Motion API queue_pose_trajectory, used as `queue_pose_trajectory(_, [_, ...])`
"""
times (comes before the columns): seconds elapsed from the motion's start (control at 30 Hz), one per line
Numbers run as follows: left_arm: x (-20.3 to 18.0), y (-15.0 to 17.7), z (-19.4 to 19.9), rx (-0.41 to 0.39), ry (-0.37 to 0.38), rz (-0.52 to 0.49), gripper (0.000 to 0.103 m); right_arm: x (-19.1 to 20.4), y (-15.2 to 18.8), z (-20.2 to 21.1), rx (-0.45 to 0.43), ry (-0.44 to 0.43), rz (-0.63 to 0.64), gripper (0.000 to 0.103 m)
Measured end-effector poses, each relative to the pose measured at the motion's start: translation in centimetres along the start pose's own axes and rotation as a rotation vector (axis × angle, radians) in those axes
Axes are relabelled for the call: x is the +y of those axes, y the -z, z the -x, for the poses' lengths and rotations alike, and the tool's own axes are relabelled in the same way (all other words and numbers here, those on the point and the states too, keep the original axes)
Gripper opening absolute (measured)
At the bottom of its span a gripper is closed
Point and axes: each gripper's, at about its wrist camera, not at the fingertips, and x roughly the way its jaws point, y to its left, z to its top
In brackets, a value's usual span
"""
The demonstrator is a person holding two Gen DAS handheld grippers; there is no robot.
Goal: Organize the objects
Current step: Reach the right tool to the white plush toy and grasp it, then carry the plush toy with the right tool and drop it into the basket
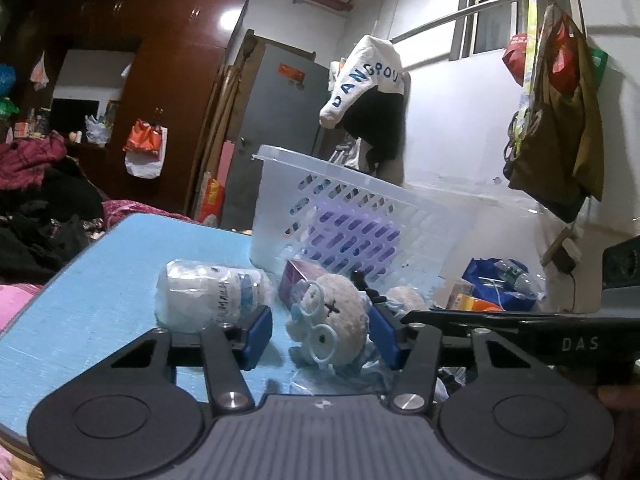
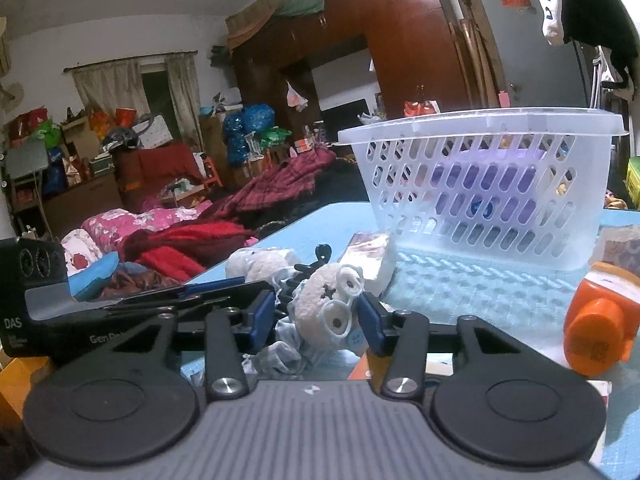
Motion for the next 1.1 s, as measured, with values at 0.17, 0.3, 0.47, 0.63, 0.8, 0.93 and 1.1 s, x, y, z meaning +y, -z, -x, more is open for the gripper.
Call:
queue_pose_trajectory(0.17, [-0.5, 0.4, -0.3, 0.004, 0.007, -0.02, 0.046, -0.3, 0.1, 0.1, 0.003, -0.01, 0.007, 0.043])
queue_pose_trajectory(0.3, [-0.6, 0.5, -0.4, 0.013, 0.014, -0.024, 0.038, -0.6, 0.2, 0.0, 0.009, -0.019, 0.005, 0.04])
queue_pose_trajectory(0.47, [-0.6, 0.5, -0.4, 0.01, 0.024, -0.022, 0.035, -0.7, 0.2, 0.3, 0.008, -0.015, 0.02, 0.031])
queue_pose_trajectory(0.63, [-0.8, 0.6, -0.3, 0.011, 0.018, -0.05, 0.034, -0.6, 0.3, 0.4, 0.007, -0.013, 0.043, 0.03])
queue_pose_trajectory(0.8, [-0.8, 0.4, -0.2, 0.01, 0.024, -0.042, 0.033, -0.4, 0.3, 0.5, 0.003, -0.015, 0.062, 0.029])
queue_pose_trajectory(0.93, [-1.3, -0.3, 0.5, -0.019, 0.038, -0.047, 0.032, -0.1, -0.4, 1.4, -0.032, -0.027, 0.083, 0.028])
queue_pose_trajectory(1.1, [-2.8, -2.8, 1.4, -0.079, 0.064, -0.052, 0.032, 0.4, -2.4, 3.1, -0.096, -0.026, 0.104, 0.028])
